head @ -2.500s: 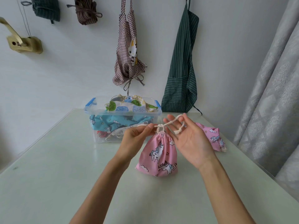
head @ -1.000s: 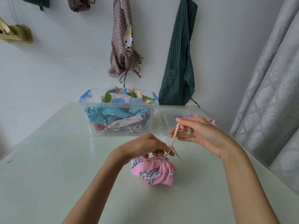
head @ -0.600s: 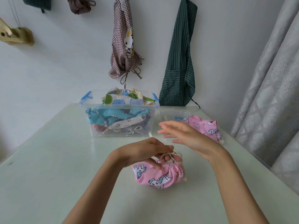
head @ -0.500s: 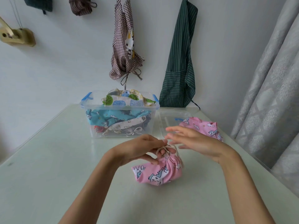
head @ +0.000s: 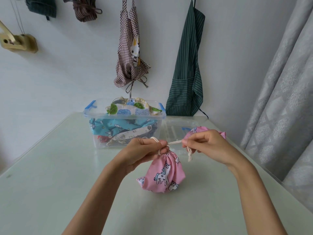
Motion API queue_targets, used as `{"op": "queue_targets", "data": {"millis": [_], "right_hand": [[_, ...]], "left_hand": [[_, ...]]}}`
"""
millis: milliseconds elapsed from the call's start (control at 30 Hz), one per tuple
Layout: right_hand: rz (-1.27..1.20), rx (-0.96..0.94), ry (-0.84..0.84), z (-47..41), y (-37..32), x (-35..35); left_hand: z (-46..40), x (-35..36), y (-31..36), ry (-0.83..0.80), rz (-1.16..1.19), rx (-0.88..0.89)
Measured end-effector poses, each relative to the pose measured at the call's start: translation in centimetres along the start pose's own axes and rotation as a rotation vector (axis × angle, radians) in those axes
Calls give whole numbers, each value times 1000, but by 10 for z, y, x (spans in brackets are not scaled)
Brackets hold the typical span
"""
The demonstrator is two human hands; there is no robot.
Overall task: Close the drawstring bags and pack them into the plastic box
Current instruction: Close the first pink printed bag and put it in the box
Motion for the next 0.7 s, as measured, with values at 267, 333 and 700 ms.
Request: {"op": "queue_targets", "data": {"millis": [267,333,700], "right_hand": [[221,-10,-270,13,-13,30],[257,-41,-98,2,-11,23],[-45,-56,-45,-14,0,50]], "left_hand": [[1,-8,-3,126,149,-20],[2,-8,-1,97,124,7],[1,-8,12,134,102,237]]}}
Point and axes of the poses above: each hand's wrist, its own z-axis away from the middle knuckle, its own x-axis out of the palm, y = z × x, the point moved 7 cm from there along -z, towards the middle knuckle, and after that the axes turned 7 degrees about x, right-handed, at the moved point
